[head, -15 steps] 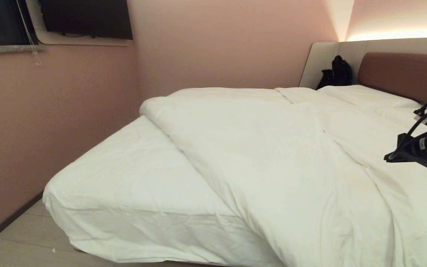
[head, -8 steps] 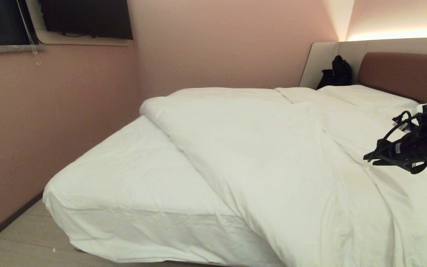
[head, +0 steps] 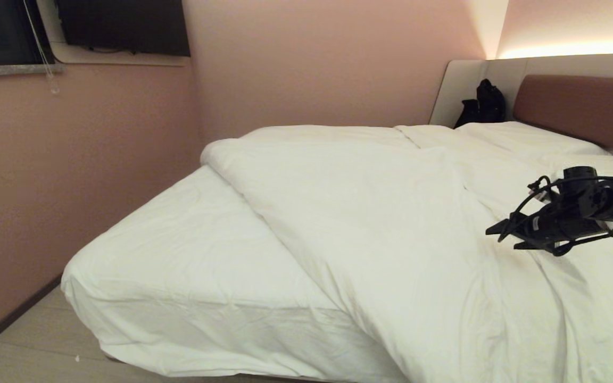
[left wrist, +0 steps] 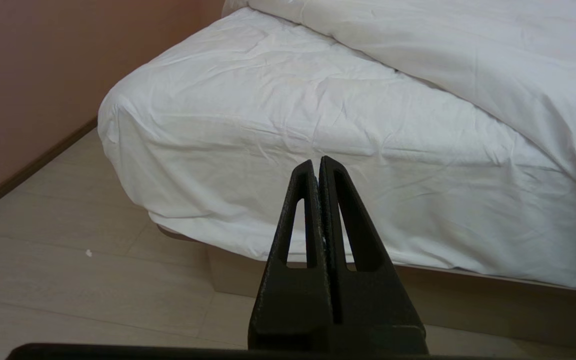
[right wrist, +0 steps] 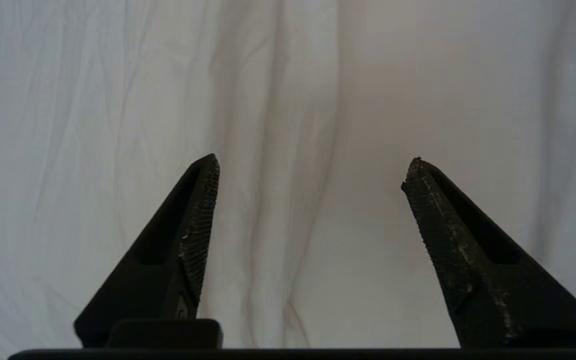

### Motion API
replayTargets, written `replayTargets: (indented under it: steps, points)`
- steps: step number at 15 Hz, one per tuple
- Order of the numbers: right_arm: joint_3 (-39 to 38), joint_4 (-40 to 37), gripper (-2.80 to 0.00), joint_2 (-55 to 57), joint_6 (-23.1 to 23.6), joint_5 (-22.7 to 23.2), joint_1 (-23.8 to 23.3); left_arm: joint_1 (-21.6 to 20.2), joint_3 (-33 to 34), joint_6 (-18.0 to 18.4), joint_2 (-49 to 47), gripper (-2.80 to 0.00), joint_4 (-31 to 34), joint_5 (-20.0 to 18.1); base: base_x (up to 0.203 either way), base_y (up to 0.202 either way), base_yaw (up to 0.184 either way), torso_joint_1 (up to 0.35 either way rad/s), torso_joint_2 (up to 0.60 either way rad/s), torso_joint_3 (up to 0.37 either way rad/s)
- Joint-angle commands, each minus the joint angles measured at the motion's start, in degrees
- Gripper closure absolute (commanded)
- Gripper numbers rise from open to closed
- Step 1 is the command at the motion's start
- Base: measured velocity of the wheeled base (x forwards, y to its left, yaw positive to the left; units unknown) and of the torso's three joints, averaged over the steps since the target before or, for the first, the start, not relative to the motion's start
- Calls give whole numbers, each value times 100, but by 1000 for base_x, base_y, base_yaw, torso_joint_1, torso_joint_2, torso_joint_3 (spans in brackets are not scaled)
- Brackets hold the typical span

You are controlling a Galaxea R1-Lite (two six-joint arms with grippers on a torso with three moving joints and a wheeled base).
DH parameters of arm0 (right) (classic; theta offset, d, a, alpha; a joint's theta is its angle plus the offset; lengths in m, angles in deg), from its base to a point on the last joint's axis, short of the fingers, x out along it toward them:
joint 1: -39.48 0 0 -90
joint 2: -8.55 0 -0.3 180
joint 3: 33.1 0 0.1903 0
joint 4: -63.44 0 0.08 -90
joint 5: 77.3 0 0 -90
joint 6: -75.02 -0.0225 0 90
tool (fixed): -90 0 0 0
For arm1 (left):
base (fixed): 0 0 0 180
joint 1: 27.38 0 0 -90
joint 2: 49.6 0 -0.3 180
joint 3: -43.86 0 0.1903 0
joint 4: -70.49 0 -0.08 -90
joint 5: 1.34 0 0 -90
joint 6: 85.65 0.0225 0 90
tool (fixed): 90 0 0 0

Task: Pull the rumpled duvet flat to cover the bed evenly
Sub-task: Flatten the corners of the folded blanket

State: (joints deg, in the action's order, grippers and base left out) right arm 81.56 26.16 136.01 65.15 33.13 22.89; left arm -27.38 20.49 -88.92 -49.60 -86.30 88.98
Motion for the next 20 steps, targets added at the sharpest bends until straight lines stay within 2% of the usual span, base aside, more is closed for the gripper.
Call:
replayTargets:
  steps: [1, 3, 7, 10, 13, 15, 20]
  points:
    - [33, 81, -280, 259, -24, 9, 161, 0, 0, -6, 0, 0, -2, 3, 0, 0, 0, 0, 0, 0]
    - [37, 382, -280, 491, -58, 6, 392, 0, 0, -6, 0, 0, -2, 3, 0, 0, 0, 0, 0, 0]
    - [172, 612, -280, 733, -226, 24, 533, 0, 0, -6, 0, 0, -2, 3, 0, 0, 0, 0, 0, 0]
    - [437, 592, -280, 738, -690, 477, 555, 0, 0, -6, 0, 0, -2, 3, 0, 0, 0, 0, 0, 0]
    - [549, 584, -280, 554, -979, 633, 612, 0, 0, -6, 0, 0, -2, 3, 0, 0, 0, 0, 0, 0]
    - [540, 565, -280, 374, -1100, 914, 728, 0, 0, -6, 0, 0, -2, 3, 0, 0, 0, 0, 0, 0]
    - [538, 565, -280, 426, -1287, 999, 989, 0, 0, -6, 0, 0, -2, 3, 0, 0, 0, 0, 0, 0]
